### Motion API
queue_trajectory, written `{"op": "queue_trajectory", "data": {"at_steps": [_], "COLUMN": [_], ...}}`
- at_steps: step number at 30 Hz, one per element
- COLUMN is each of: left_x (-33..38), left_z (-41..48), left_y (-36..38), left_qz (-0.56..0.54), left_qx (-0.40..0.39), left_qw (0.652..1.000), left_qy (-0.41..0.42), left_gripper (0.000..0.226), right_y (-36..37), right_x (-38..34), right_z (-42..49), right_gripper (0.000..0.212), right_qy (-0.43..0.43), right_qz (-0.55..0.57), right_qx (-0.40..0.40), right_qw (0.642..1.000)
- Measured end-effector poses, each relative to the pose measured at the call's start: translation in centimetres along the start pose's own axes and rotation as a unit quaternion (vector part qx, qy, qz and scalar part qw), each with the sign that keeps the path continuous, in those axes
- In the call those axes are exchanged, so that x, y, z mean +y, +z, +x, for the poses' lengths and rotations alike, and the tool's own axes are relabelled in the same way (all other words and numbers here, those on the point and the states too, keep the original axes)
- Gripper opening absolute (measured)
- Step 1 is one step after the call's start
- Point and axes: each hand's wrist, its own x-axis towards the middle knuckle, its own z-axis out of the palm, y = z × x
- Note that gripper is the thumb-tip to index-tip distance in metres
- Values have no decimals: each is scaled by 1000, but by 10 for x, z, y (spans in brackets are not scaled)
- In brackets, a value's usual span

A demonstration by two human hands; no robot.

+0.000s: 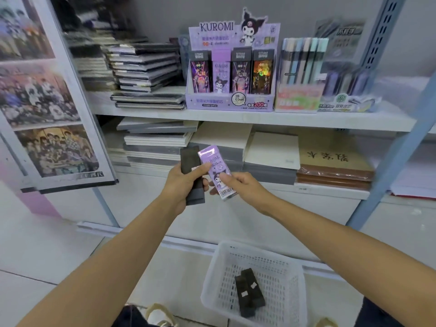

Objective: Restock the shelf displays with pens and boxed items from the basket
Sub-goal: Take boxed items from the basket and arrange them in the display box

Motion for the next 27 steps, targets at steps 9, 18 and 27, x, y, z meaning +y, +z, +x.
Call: {"op": "queue_trajectory", "data": {"at_steps": [9, 18, 27], "left_x": [75, 137, 140], "left_z": [10, 41, 61], "left_y": [15, 2, -3], "left_qz": [37, -49, -18], "left_qx": [-48, -64, -31], "left_qw": [994, 994, 993], "left_qy": [88, 73, 116], "left_gripper": [26, 14, 16], "right_y": [-18, -68, -77], "right_x": [-112, -202, -189], "right_z": [37, 97, 133], "right_gripper": [30, 21, 21], "right_qy": [-153, -254, -248], "right_qz": [-74, -146, -296], "right_qx": [96, 273, 235], "right_qw": [981, 916, 892]}}
